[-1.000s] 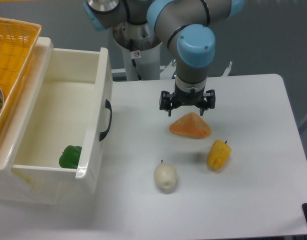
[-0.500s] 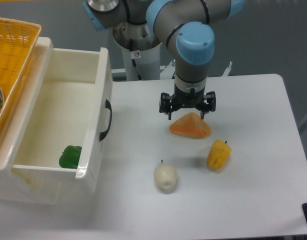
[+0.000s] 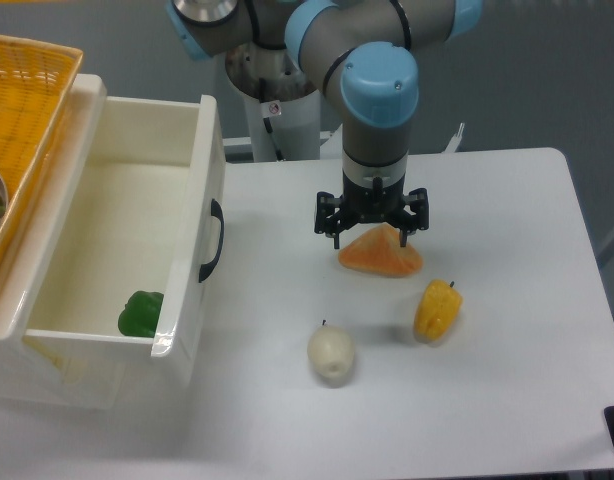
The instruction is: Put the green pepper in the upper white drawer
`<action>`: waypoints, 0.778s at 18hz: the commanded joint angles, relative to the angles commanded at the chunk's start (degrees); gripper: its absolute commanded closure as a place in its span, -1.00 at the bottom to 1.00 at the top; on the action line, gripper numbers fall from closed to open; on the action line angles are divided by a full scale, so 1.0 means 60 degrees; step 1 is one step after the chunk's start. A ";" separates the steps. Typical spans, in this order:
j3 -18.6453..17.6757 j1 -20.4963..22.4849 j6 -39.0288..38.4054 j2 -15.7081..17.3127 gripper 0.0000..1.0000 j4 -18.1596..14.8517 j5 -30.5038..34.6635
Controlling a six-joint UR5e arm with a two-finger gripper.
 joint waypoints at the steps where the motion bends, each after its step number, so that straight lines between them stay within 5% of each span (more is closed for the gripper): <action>1: 0.0015 -0.0015 -0.0102 0.0044 -1.00 0.0000 0.0000; 6: 0.0365 -0.0145 -0.0949 0.0306 -1.00 -0.0131 -0.0087; 14: 0.0484 -0.1449 -0.2357 0.1230 -1.00 -0.0615 -0.1111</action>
